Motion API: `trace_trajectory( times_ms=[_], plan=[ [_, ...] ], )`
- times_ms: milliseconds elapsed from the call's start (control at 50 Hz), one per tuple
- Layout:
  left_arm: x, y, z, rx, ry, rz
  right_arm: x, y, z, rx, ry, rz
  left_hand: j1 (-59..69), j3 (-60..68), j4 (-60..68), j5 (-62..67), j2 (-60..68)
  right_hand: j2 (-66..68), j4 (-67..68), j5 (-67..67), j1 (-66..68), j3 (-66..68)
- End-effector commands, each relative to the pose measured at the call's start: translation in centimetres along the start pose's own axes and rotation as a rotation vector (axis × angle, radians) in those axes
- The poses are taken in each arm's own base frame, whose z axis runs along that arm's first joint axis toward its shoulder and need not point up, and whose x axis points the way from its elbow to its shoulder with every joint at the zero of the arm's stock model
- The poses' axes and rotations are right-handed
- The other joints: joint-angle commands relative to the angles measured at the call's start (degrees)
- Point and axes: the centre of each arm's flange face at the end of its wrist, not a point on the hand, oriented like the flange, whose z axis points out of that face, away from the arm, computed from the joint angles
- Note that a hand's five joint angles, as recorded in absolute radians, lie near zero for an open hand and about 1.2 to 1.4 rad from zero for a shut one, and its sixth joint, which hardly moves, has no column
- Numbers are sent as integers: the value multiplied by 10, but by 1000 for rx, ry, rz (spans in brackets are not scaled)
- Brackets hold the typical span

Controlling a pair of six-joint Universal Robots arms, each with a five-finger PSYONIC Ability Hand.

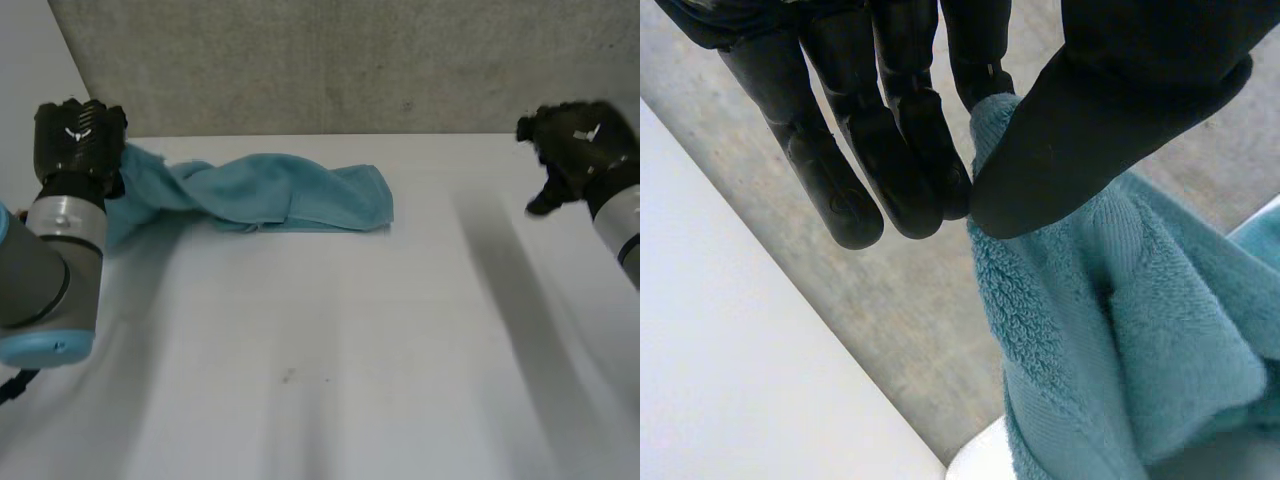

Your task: Fold the laundry

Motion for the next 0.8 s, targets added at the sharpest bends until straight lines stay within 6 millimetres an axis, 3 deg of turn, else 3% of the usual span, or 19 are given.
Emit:
trace_trajectory(
  times_ms=[20, 40, 60, 100, 200, 220, 260, 280, 320, 380, 420, 440, 480, 620, 660, 700, 720, 740, 800],
  plan=[
    [-18, -56, -13, 137, -37, -21, -27, 16, 0, -105, -91, 73, 117, 103, 102, 112, 102, -337, -342, -347, -272, -340],
    [-20, -74, -18, 176, -37, -28, -36, 8, -1, -90, -114, 96, 117, 103, 102, 112, 102, -337, -342, -347, -272, -340],
    [-20, -74, -18, 177, -37, -29, -36, 8, -1, -90, -115, 96, 117, 103, 102, 112, 102, -337, -342, -347, -272, -340],
    [-26, -112, -30, 263, -24, -48, -48, -5, -3, -84, -142, 188, 117, 103, 102, 112, 102, -337, -342, -347, -272, -340],
    [-30, -154, -48, 354, 27, -66, -62, -15, 1, -82, -160, 378, 117, 103, 102, 112, 102, -337, -342, -347, -272, -340],
    [-30, -155, -48, 354, 27, -66, -62, -15, 1, -82, -160, 378, 117, 103, 102, 112, 102, -337, -342, -347, -272, -340],
    [-29, -177, -58, 397, 60, -83, -82, -14, 6, -103, -210, 513, 117, 103, 102, 112, 102, -337, -342, -347, -272, -340],
    [-29, -177, -58, 397, 60, -83, -82, -14, 6, -103, -210, 513, 117, 103, 102, 112, 102, -337, -342, -347, -272, -340],
    [-23, -194, -68, 420, 101, -104, -108, -15, 6, -124, -276, 619, 117, 103, 102, 112, 102, -337, -342, -347, -272, -340],
    [-18, -200, -75, 427, 125, -113, -125, -15, 4, -140, -316, 661, 117, 103, 102, 112, 102, -337, -342, -347, -272, -340],
    [-12, -213, -88, 448, 167, -134, -151, -11, 2, -173, -383, 724, 117, 103, 102, 112, 102, -337, -342, -347, -272, -340],
    [-12, -213, -88, 448, 167, -134, -152, -11, 2, -174, -384, 724, 117, 103, 102, 112, 102, -337, -342, -347, -272, -340],
    [-13, -223, -98, 473, 182, -150, -173, 0, 5, -212, -424, 758, 117, 103, 102, 112, 102, -337, -342, -347, -272, -340],
    [-20, -233, -109, 503, 175, -164, -197, 27, 20, -253, -421, 787, 117, 103, 102, 112, 102, -325, -329, -335, -260, -328],
    [-21, -234, -110, 507, 175, -164, -199, 34, 26, -256, -388, 781, 117, 103, 102, 112, 102, -259, -263, -269, -194, -262],
    [-21, -234, -110, 505, 175, -164, -196, 51, 36, -260, -279, 759, 117, 103, 102, 112, 102, 70, 66, 61, 135, 68],
    [-21, -233, -110, 501, 173, -163, -196, 51, 36, -260, -278, 759, 117, 103, 102, 112, 102, 72, 68, 62, 137, 70],
    [-21, -231, -109, 497, 172, -161, -190, 55, 40, -245, -211, 748, 117, 103, 102, 112, 102, 317, 313, 307, 382, 314],
    [-20, -226, -105, 481, 166, -152, -175, 60, 44, -223, -106, 705, 117, 103, 102, 112, 102, 363, 358, 353, 428, 360]
  ],
)
